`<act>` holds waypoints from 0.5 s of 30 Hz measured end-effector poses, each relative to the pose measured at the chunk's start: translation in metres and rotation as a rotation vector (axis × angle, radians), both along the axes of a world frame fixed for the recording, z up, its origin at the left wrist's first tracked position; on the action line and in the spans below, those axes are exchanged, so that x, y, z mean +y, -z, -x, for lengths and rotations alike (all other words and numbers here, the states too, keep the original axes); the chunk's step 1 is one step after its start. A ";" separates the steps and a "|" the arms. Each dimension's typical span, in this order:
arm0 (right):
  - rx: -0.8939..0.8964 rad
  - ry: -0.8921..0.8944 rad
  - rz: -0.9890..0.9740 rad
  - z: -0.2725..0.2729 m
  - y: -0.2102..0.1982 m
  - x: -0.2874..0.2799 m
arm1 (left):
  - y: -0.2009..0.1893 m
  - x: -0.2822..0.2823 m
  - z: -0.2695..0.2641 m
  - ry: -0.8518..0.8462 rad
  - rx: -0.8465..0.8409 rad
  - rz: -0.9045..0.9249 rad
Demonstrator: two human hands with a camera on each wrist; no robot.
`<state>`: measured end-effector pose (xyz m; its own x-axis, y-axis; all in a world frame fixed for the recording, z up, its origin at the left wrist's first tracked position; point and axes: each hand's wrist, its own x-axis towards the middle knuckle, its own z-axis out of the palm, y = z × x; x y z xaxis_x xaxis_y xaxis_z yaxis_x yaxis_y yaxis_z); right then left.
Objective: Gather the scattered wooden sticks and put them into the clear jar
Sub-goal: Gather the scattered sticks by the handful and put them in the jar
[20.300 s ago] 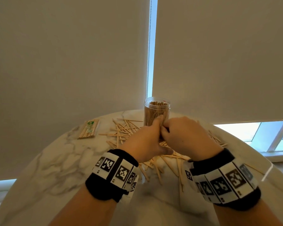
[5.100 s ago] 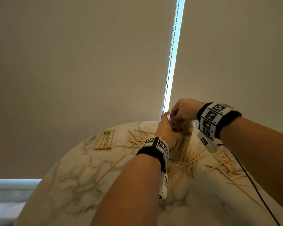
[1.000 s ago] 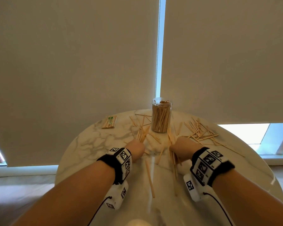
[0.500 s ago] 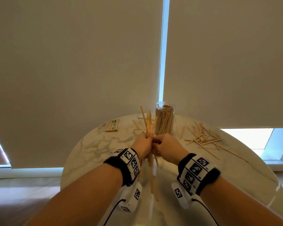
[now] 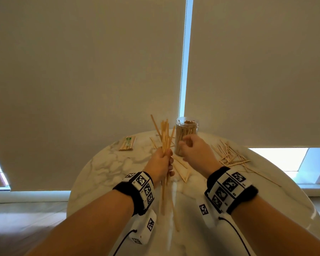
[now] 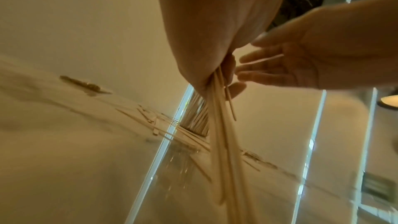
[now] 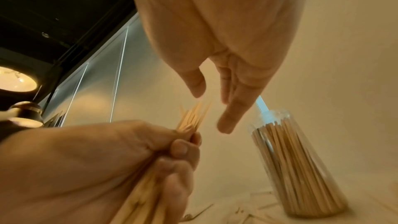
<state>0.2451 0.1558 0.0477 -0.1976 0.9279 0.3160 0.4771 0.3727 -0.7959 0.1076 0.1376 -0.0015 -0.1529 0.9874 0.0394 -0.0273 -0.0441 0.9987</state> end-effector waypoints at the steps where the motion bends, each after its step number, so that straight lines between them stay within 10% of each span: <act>1: -0.035 -0.021 -0.013 0.000 -0.009 0.001 | -0.002 -0.002 -0.004 0.027 0.035 -0.017; 6: -0.034 -0.241 0.031 0.005 -0.038 0.005 | -0.010 -0.015 -0.021 0.101 0.034 -0.084; 15: -0.083 -0.106 -0.121 0.001 -0.082 0.013 | -0.017 -0.024 -0.033 0.176 0.082 -0.107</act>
<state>0.2437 0.1692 0.1297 -0.3227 0.8567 0.4025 0.4918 0.5150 -0.7021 0.1405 0.1133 0.0150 0.0295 0.9881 0.1507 0.0372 -0.1517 0.9877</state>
